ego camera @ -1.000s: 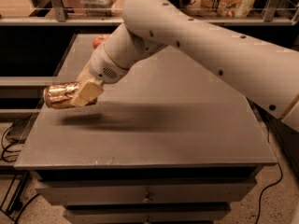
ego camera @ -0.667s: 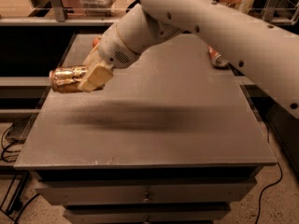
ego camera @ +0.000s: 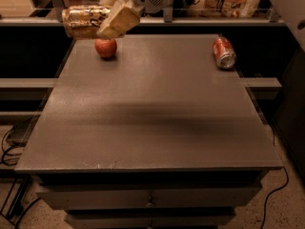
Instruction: Pick orange can
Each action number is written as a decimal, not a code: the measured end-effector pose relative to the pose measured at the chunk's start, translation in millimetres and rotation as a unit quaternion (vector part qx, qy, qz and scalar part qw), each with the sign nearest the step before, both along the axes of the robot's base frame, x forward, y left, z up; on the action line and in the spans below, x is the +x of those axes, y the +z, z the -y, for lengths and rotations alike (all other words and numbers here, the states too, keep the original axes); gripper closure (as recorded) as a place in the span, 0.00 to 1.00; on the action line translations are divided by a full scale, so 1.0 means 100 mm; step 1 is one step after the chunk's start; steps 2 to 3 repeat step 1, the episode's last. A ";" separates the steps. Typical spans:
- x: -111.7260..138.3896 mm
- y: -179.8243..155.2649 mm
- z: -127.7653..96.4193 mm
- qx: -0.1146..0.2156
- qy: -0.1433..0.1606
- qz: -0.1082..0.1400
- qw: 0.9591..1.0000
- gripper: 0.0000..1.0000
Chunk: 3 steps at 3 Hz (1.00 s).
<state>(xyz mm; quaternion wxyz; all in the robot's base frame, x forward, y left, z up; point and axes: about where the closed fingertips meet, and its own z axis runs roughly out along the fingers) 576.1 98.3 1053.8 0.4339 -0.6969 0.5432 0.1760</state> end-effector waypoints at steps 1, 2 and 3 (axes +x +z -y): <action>0.00 0.00 0.00 0.000 0.000 0.000 1.000 1.00; 0.00 0.00 0.00 0.000 0.000 0.000 1.000 1.00; 0.00 0.00 0.00 0.000 0.000 0.000 1.000 1.00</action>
Offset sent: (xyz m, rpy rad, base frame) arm 0.0000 0.0000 0.0000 0.0000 0.0000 0.0000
